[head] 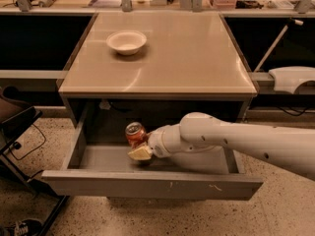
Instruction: Place coke can into top drawer
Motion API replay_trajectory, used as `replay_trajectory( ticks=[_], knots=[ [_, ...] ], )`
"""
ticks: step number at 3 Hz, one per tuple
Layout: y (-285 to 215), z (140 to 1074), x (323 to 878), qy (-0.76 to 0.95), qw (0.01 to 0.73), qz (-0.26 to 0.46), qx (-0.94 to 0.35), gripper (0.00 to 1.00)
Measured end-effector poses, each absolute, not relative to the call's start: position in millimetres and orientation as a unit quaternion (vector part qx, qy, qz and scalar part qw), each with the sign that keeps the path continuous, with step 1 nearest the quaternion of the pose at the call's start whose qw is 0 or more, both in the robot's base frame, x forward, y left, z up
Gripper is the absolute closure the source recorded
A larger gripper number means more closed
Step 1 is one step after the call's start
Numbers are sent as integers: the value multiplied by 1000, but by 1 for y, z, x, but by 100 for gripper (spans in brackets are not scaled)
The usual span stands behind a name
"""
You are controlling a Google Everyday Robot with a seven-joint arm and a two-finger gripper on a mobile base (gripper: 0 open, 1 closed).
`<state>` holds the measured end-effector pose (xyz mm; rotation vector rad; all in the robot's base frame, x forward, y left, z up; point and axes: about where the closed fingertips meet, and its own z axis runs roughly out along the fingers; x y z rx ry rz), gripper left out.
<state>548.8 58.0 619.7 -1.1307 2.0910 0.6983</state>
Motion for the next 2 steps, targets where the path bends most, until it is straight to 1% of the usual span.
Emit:
replay_trajectory(
  ticks=[1, 2],
  knots=[
    [58, 620, 549, 798, 326, 266, -431, 0],
    [58, 620, 549, 798, 326, 266, -431, 0]
  ],
)
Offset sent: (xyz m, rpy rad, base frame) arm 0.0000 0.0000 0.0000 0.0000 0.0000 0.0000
